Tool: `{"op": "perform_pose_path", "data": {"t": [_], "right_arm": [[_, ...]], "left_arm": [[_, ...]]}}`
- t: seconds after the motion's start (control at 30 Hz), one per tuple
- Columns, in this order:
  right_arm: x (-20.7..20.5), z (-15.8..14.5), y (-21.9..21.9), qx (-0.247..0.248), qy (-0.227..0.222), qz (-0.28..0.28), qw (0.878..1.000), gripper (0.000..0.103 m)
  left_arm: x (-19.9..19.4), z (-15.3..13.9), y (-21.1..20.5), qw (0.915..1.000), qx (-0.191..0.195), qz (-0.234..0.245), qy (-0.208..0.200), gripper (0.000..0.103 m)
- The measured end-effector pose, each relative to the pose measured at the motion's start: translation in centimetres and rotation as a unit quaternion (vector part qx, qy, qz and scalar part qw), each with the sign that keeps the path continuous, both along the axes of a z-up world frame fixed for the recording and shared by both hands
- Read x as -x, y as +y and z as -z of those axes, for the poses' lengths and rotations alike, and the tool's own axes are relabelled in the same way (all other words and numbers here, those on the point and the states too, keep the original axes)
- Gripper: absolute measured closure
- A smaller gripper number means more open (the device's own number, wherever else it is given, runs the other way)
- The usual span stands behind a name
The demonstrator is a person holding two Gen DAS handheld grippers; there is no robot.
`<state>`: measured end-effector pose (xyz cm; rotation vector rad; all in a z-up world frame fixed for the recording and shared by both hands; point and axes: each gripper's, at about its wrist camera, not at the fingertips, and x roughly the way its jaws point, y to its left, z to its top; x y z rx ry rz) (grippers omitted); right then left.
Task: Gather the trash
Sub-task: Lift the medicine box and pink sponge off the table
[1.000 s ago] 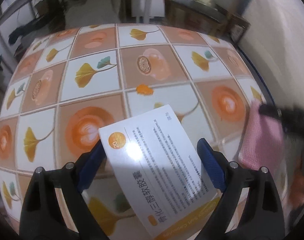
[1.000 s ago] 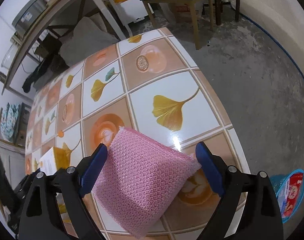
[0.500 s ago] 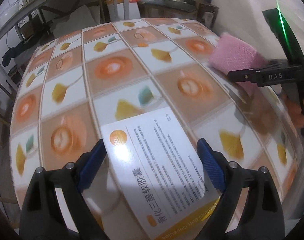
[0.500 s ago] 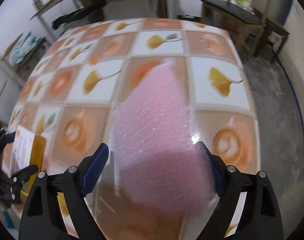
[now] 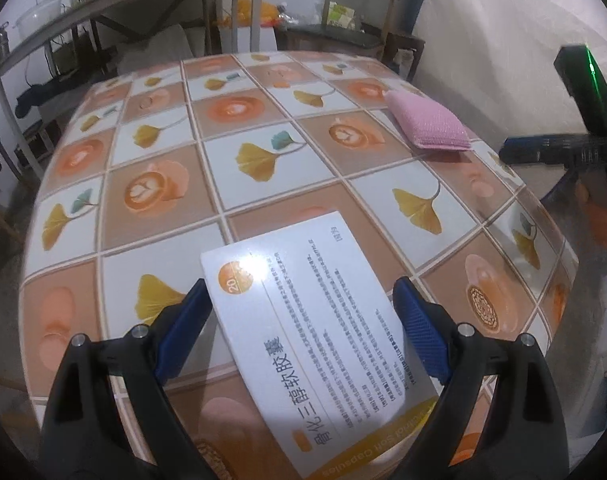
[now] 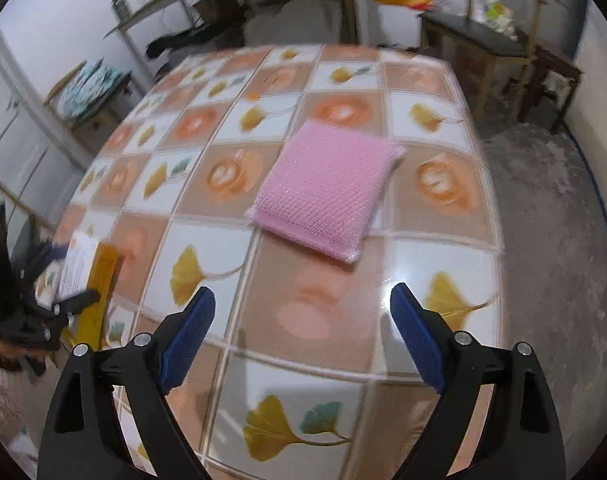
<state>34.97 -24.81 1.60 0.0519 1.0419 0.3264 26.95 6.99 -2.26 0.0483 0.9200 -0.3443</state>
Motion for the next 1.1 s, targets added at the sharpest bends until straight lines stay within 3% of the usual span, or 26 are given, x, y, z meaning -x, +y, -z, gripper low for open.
{"op": "perform_pose_path", "data": {"t": [0.1,0.23,0.37,0.47,0.73,0.93,1.1], "right_arm": [[-2.5,-0.1,-0.8,-0.032,0.009,0.035,0.999,0.010],[-7.2,1.8,0.4,-0.046,0.042,0.060,0.996,0.009],[-10.2,3.9,2.9,-0.012,0.064,0.056,0.996,0.009],[-11.0,4.6,4.2,0.047,0.047,0.059,0.996,0.009],[-7.6,3.9,4.2,0.057,0.026,0.046,0.997,0.017],[-1.6,2.5,3.8,0.018,0.013,-0.002,1.000,0.017],[1.9,2.4,4.7,0.012,0.006,-0.038,0.999,0.015]], "left_arm": [[0.0,0.0,-0.2,1.0000,0.001,-0.005,0.002,0.015],[0.4,0.2,-0.1,0.9999,0.006,-0.011,0.010,0.015],[1.0,-0.1,0.3,0.9998,0.001,-0.019,-0.002,0.015],[1.5,-0.2,0.4,0.9998,-0.005,-0.016,-0.010,0.014],[2.2,-0.1,1.2,0.9997,0.005,-0.024,-0.006,0.014],[3.5,-0.8,1.8,0.9995,0.016,-0.022,-0.014,0.014],[4.1,-1.6,2.6,0.9985,0.048,-0.024,-0.012,0.013]]}}
